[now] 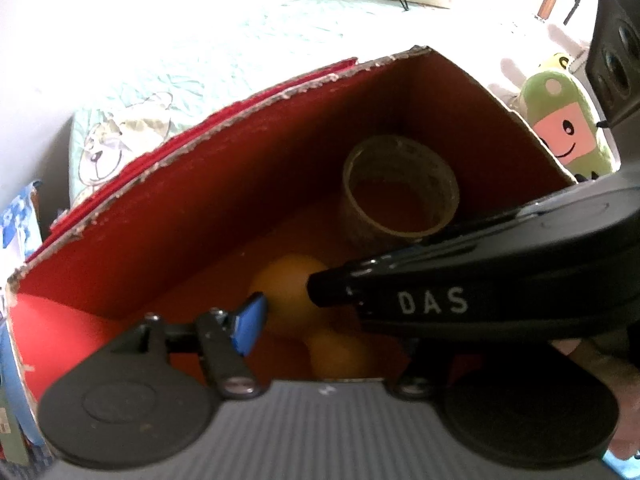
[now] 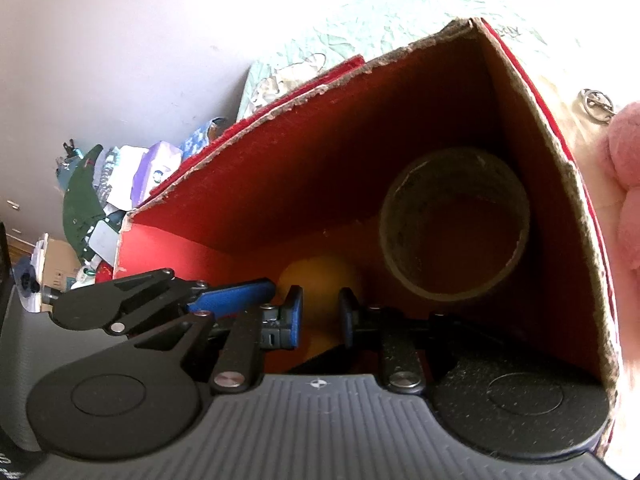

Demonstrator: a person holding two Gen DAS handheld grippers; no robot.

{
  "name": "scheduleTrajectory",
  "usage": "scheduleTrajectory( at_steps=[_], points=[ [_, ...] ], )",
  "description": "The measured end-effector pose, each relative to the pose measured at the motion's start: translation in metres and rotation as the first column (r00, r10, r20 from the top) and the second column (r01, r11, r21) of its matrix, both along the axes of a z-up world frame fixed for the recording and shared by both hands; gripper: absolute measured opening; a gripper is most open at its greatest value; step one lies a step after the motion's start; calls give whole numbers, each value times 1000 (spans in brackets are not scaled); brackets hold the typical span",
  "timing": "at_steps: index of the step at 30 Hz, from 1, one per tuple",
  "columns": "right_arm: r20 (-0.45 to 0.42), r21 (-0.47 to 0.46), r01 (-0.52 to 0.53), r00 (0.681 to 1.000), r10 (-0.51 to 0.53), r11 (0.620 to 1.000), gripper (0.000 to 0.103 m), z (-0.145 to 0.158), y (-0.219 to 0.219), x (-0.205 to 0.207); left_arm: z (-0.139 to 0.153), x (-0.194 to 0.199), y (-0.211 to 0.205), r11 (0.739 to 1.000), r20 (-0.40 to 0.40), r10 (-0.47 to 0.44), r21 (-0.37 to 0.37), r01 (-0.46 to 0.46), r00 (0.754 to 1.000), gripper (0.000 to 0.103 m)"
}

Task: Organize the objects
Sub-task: 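Open the right gripper to release the gourd inside the box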

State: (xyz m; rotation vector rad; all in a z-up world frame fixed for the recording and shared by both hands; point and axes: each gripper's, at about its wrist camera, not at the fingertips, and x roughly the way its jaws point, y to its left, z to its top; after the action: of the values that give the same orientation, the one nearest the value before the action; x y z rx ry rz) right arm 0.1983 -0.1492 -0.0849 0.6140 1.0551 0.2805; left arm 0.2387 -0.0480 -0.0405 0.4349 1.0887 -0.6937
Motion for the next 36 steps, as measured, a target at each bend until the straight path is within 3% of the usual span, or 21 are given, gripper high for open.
scheduleTrajectory(
  at_steps=[7,9,10,13,22,36],
  points=[
    [170,-52,42,985,-33,998,22,24,-11,-8,2,6,5,998,13,54,-33,-53,998,69],
    [193,-62,69,980,-56,996,20,24,-20,-8,1,4,4,999,25,45,-24,-45,999,69],
    [201,-60,71,978,-58,996,12,23,-20,-7,2,3,3,999,32,41,-21,-40,999,68],
    [233,-79,62,971,-42,995,14,23,-16,-9,3,-1,0,1000,56,18,-16,-17,998,68],
    [246,-38,48,969,-37,998,13,22,-20,-10,3,-3,-4,1000,82,21,16,-22,996,68],
    [230,-116,39,973,-12,992,14,22,-12,-8,9,-13,-6,997,173,35,63,-46,984,68]
  ],
)
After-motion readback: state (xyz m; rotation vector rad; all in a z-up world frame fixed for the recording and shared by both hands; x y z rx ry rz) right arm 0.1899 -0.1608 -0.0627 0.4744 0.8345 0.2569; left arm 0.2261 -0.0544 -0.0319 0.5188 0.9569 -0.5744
